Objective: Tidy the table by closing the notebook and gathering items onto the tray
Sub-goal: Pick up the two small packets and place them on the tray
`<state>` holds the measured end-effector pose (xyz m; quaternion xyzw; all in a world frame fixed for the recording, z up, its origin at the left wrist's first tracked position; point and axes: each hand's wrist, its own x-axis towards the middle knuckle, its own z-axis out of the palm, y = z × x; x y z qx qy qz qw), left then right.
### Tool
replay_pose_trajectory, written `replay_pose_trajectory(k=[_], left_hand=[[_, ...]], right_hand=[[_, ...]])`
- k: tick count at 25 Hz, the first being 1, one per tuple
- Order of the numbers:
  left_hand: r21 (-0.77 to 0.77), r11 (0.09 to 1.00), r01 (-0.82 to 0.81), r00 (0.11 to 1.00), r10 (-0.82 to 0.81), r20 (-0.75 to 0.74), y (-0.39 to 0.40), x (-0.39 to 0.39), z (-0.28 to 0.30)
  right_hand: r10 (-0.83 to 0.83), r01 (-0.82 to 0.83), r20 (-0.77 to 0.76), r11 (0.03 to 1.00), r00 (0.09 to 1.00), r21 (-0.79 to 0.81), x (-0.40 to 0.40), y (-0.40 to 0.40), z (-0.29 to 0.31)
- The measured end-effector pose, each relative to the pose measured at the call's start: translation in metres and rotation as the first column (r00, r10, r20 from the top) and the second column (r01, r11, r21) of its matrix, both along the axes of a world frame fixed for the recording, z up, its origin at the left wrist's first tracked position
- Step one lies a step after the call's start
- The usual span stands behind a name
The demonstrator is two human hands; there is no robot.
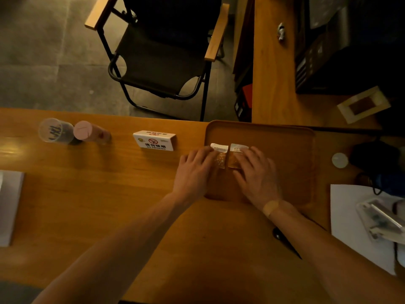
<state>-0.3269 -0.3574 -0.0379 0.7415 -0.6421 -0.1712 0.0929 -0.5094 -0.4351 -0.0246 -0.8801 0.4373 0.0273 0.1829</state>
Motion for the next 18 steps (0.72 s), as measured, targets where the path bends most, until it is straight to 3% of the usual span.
replay_pose_trajectory(k=[2,5,18], left_hand=[[0.074,0.989,0.129,0.989,-0.134,0.057,0.016,-0.004,-0.002],[0.194,0.965,0.178,0.973,-0.202,0.114,0.031,-0.006,-0.011],[0.261,0.958,0.121,0.953,-0.186,0.241,0.000,-0.002,-0.009]], right_hand=[[0.121,-0.111,-0.151,0.991,0.981,0.070,-0.003,0.009,-0.001],[0.169,-0.132,-0.264,0.980,0.950,0.150,-0.006,0.018,-0.009],[0.120,-0.077,-0.234,0.980,0.965,0.183,0.004,0.003,-0.019]])
